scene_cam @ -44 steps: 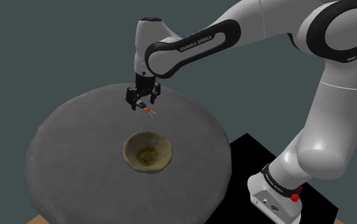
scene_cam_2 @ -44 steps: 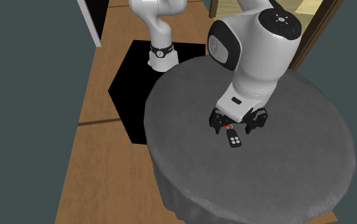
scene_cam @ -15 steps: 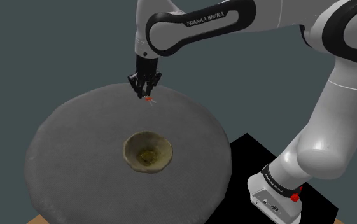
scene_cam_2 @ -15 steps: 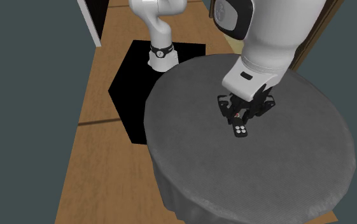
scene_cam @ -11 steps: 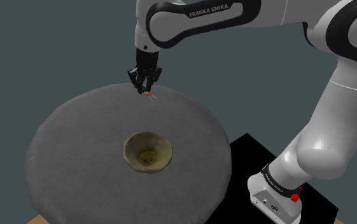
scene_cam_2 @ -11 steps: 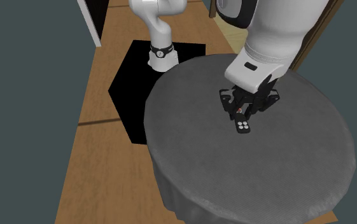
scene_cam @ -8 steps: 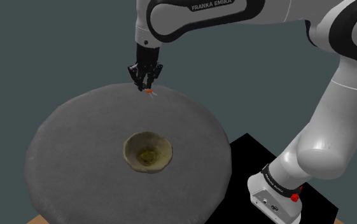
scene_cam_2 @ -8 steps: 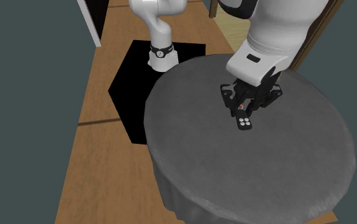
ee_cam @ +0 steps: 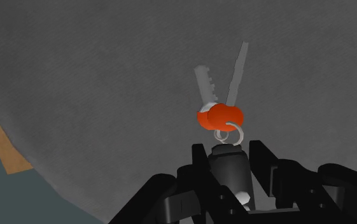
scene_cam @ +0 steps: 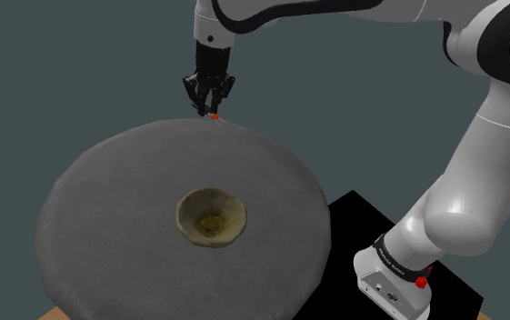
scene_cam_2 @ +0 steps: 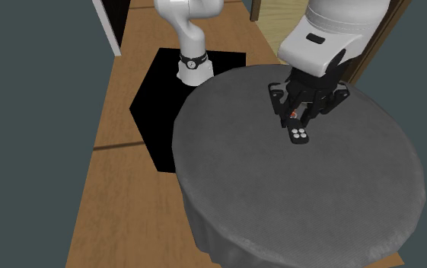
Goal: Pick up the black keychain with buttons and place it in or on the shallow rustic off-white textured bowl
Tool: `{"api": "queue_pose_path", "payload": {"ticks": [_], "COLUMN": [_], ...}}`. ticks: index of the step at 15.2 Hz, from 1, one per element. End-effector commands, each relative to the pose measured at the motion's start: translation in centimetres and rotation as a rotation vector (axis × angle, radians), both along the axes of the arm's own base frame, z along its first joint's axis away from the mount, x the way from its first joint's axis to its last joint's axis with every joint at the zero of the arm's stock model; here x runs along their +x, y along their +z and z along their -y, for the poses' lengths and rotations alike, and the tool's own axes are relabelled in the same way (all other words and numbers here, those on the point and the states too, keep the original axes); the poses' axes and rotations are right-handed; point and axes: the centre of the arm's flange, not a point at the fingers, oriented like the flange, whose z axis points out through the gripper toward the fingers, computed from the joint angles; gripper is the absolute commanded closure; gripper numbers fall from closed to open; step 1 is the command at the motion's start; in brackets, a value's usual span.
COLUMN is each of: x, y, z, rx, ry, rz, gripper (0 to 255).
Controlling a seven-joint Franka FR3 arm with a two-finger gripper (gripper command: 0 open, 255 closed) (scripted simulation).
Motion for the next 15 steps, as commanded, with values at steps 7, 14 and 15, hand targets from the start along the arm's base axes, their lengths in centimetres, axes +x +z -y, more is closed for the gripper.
{"api": "queue_pose_path", "payload": {"ticks": [7,14,15], "x": [-3.7,-12.2,-13.4], "y": [2.5,2.7,2.8], "z": [-1.6,-5.2,-5.7], "rx": [0.000,0.000,0.000], "ry": [0.000,0.000,0.000], "rz": [0.000,0.000,0.000], "gripper": [255,255,255]}}
